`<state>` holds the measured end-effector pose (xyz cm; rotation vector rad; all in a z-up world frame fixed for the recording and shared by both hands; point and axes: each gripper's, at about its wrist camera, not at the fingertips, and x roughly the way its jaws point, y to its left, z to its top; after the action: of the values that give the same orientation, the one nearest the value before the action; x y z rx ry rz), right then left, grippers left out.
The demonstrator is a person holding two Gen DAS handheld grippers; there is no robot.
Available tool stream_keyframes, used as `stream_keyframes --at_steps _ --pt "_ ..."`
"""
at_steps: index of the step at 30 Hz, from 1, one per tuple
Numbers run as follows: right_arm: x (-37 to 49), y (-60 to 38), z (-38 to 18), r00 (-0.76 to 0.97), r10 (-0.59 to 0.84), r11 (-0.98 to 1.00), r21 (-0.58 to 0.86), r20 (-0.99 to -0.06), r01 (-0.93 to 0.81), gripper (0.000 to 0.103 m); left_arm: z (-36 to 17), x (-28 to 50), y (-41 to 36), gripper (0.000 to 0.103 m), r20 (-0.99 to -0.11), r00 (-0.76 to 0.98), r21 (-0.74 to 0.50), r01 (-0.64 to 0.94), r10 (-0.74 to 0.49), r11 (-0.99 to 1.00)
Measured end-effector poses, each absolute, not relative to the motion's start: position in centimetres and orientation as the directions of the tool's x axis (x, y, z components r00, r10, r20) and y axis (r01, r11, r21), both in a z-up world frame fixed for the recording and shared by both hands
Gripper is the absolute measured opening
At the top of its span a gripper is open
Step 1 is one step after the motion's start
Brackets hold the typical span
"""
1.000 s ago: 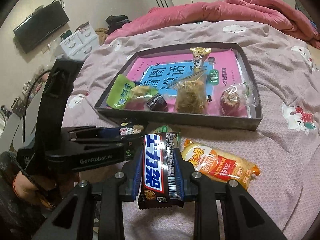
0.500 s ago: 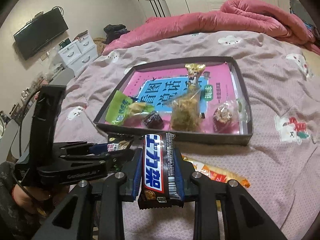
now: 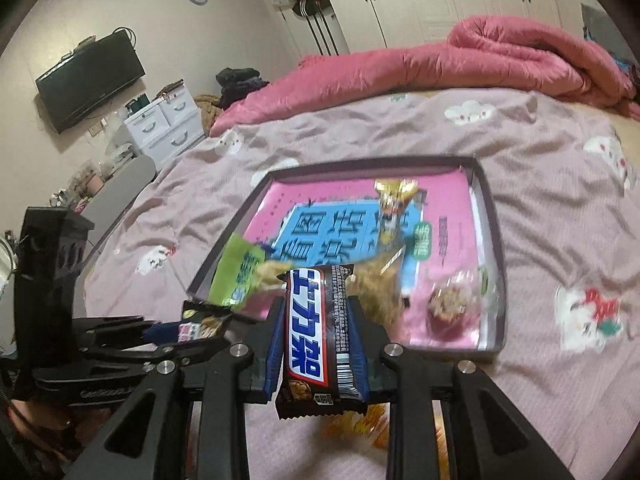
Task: Organize snacks
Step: 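Carry pea bag over tray with left tool while right tool carries Snickers there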
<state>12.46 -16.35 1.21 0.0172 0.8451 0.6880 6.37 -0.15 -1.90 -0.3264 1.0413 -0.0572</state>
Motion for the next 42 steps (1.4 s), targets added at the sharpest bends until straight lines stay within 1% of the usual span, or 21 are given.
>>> stream_keyframes --at_steps 8,17,32,38,42 --pt "13.8 -17.3 2.2 0.497 0.582 0.787 0.294 -0.643 -0.542 0.029 0.0 6.9 -0.2 0.039 -0.824 0.539 -0.273 -0.108 -0.174 0.956" --pt "14.5 -17.8 2.5 0.513 0.579 0.795 0.298 -0.634 -0.529 0.029 1.3 8.0 0.0 0.039 -0.810 0.566 -0.264 -0.119 -0.153 0.957" --pt "16.2 -19.4 2.8 0.547 0.559 0.817 0.298 -0.624 -0.494 0.029 1.9 10.4 -1.1 0.039 -0.807 0.571 -0.262 -0.114 -0.153 0.958" --pt "17.3 -20.4 2.4 0.576 0.514 0.850 0.286 -0.636 -0.442 0.029 1.5 11.8 -1.9 0.039 -0.810 0.563 -0.262 -0.102 -0.161 0.960" --pt "17.8 -21.0 2.2 0.581 0.509 0.855 0.298 -0.635 -0.424 0.029 1.3 12.8 -2.5 0.039 -0.810 0.562 -0.267 -0.096 -0.169 0.959"
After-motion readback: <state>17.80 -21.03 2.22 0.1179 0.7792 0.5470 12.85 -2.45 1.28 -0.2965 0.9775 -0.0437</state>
